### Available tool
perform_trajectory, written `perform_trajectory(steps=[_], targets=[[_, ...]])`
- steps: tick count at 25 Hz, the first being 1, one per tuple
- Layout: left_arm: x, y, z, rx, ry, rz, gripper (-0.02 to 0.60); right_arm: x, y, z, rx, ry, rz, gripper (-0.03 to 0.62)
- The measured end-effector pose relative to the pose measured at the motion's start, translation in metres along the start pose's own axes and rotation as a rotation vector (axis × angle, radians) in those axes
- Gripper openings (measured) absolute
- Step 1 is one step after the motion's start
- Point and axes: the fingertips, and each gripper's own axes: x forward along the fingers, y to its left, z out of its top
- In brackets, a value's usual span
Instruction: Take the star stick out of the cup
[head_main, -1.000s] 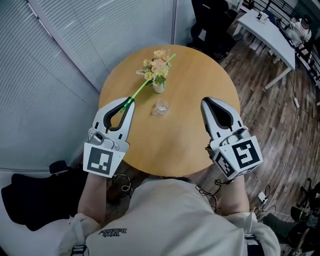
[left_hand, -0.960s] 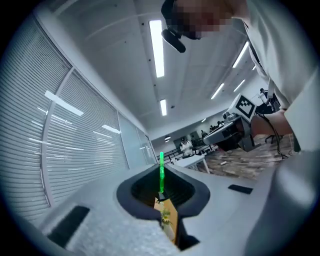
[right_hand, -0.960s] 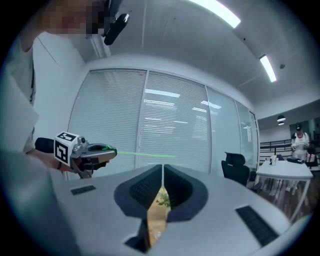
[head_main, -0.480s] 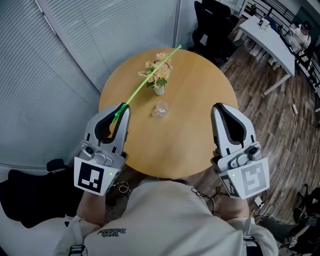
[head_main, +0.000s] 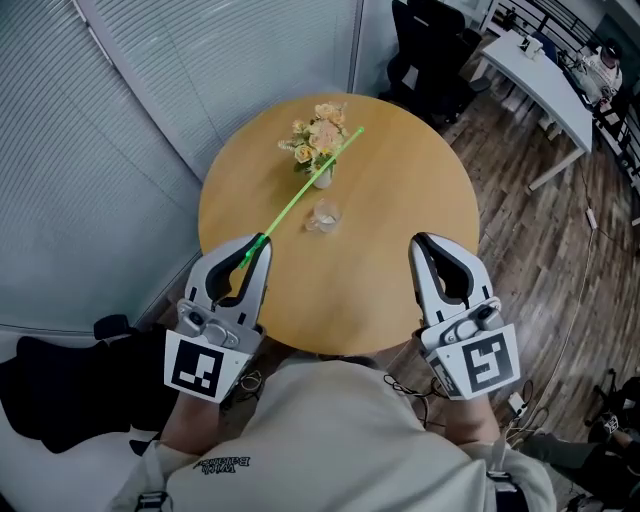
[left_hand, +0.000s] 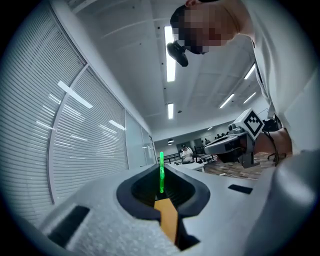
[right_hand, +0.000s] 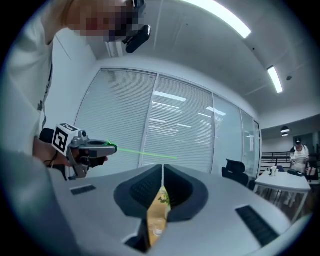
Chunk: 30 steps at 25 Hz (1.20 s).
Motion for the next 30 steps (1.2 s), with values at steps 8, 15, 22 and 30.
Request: perform_trajectory(steps=[8,15,22,30], targets=[[-0.002,0.000,-0.018,-0.021,0.049,-0.002,0.032,-0.001,0.005,-0.022,0.028,0.062,0.025,0.034],[0.004,0.002,-0.024,-0.031,0.056,-0.010,0.032,0.004,0.008,-0.025,-0.002,0.075,0.029,0.034],[0.004,0.003,-0.027,0.000,0.072,0.001,0.032,0.002,0.003,-0.026,-0.008,0.086,0.018,0.034],[0.007,0.002,-0.027,-0.001,0.074,-0.012,0.032,0.004,0.001,-0.027,-0.004,0.080,0.004,0.034]])
